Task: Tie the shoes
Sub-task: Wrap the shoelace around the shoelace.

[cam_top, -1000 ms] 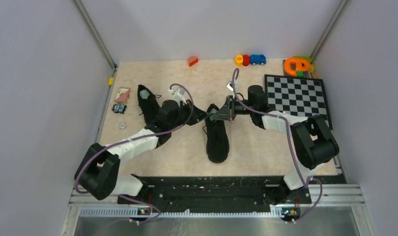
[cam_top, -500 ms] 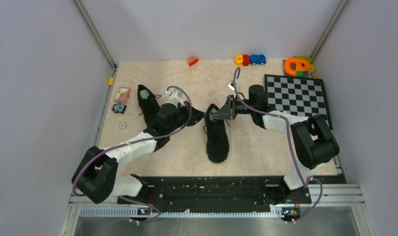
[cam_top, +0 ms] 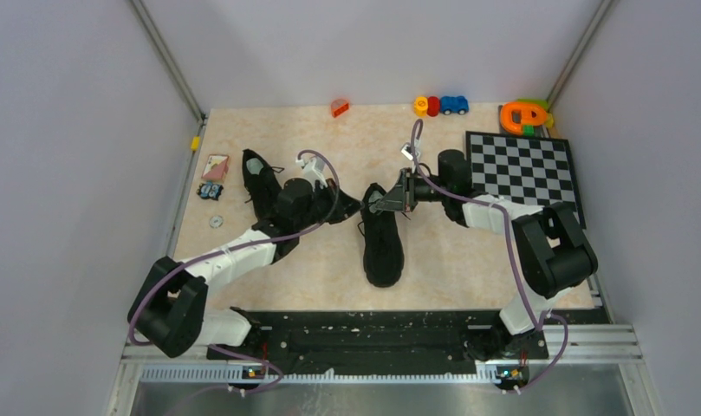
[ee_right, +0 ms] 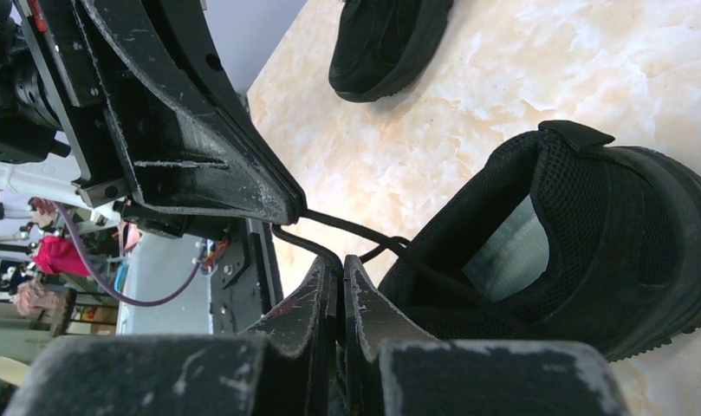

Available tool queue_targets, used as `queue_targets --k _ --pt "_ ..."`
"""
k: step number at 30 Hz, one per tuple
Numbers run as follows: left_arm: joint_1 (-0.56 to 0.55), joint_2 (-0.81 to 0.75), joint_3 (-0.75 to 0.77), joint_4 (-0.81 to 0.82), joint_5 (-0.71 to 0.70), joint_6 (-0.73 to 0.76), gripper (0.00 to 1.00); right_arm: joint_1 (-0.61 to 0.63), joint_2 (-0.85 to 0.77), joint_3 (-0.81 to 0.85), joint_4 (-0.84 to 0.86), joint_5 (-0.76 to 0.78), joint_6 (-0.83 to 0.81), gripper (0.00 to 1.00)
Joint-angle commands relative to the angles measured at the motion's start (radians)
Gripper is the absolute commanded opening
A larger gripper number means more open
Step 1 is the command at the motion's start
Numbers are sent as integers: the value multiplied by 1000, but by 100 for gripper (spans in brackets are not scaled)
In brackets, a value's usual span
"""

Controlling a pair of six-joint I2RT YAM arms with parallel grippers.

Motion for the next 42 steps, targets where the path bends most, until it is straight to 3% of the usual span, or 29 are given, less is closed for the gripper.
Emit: queue_targets --k 1,10,15,19,22,36,42 --pt "-2 -8 17 18 30 26 0 -7 -8 53 9 3 18 0" --pt "-20 5 -38 112 29 -28 0 -7 2 85 -81 30 38 0" --pt "-2 55 11 36 6 -89 0 -6 -3 106 -138 -4 -20 0" --pt "75 159 96 -89 147 -156 0 -7 3 102 -102 -33 -2 0" --pt "92 199 96 -58 218 -196 0 -7 7 99 -81 -38 14 0" --pt "54 100 28 -67 106 -164 0 -7 30 93 1 21 153 0" --pt "-12 52 21 -107 -34 -113 0 -7 29 93 -13 47 155 0"
